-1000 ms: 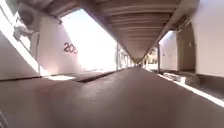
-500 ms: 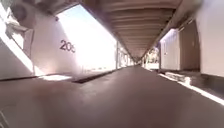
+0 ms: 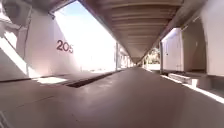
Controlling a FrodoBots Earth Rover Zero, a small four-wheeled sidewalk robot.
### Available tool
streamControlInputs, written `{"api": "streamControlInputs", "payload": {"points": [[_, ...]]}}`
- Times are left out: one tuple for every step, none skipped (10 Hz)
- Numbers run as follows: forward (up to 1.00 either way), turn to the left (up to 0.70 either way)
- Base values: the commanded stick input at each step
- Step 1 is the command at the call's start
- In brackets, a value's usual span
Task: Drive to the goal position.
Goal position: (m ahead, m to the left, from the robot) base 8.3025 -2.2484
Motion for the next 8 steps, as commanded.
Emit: {"api": "streamControlInputs", "payload": {"points": [[0.70, -0.35], [0.70, 0.00], [0.70, 0.00], [0.70, 0.00], [0.70, 0.00], [0.70, 0.00], [0.70, 0.00], [0.70, 0.00]]}}
